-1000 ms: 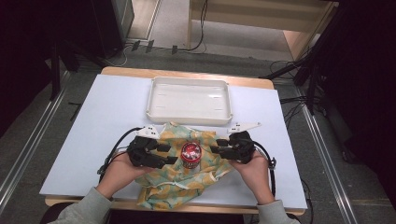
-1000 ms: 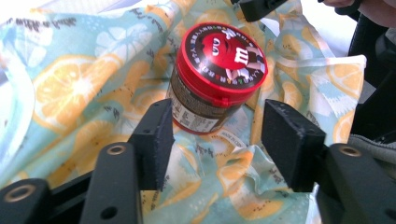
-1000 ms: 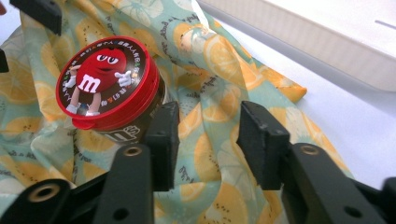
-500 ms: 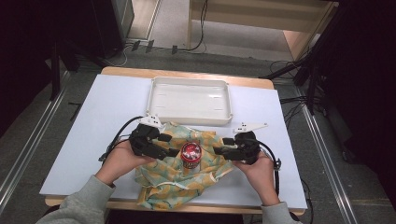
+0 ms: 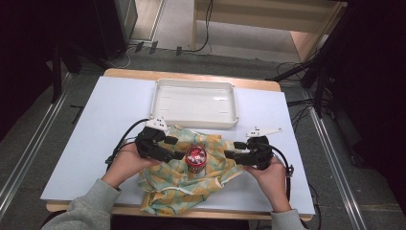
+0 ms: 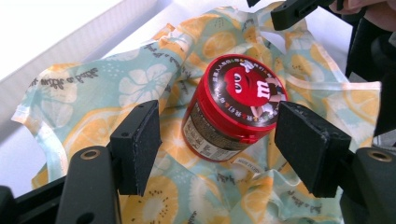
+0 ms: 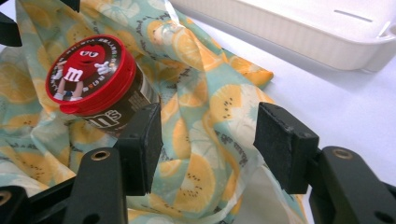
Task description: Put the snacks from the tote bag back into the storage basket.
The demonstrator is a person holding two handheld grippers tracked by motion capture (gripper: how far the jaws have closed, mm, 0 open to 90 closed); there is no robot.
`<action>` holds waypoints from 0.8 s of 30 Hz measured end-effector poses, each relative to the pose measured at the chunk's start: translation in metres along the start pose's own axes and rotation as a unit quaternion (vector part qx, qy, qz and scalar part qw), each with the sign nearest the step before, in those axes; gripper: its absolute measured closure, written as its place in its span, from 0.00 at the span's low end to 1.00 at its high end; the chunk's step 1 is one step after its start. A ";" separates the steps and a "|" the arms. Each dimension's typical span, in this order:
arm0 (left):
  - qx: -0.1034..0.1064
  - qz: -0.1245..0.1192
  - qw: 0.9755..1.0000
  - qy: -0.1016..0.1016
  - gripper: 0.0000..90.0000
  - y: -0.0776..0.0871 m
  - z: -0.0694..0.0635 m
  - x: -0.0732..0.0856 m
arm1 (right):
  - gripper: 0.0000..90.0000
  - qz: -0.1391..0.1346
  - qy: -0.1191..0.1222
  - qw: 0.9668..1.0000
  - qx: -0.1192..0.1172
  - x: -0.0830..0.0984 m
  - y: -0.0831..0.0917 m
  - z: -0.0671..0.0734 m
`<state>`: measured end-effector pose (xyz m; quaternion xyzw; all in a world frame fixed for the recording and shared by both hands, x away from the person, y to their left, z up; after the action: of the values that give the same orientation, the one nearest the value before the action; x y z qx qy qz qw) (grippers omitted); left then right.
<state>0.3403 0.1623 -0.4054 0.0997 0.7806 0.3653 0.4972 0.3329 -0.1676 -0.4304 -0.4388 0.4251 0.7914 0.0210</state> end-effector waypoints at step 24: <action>0.029 0.004 1.000 0.000 0.25 -0.019 0.004 0.011 | 0.50 0.001 -0.007 1.000 -0.002 0.007 0.000 -0.001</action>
<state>0.3424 0.1566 -0.4274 0.1174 0.7904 0.3445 0.4928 0.3293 -0.1705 -0.4357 -0.4329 0.4241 0.7951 0.0222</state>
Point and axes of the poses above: each handheld gripper's, and its own axes: y roughly backward along the jaws, x roughly out of its underside, z roughly to its left, the point moved 1 cm from there along -y, roughly forward along the jaws, and after that the axes turned 1 degree about z, right-handed, at the moved point
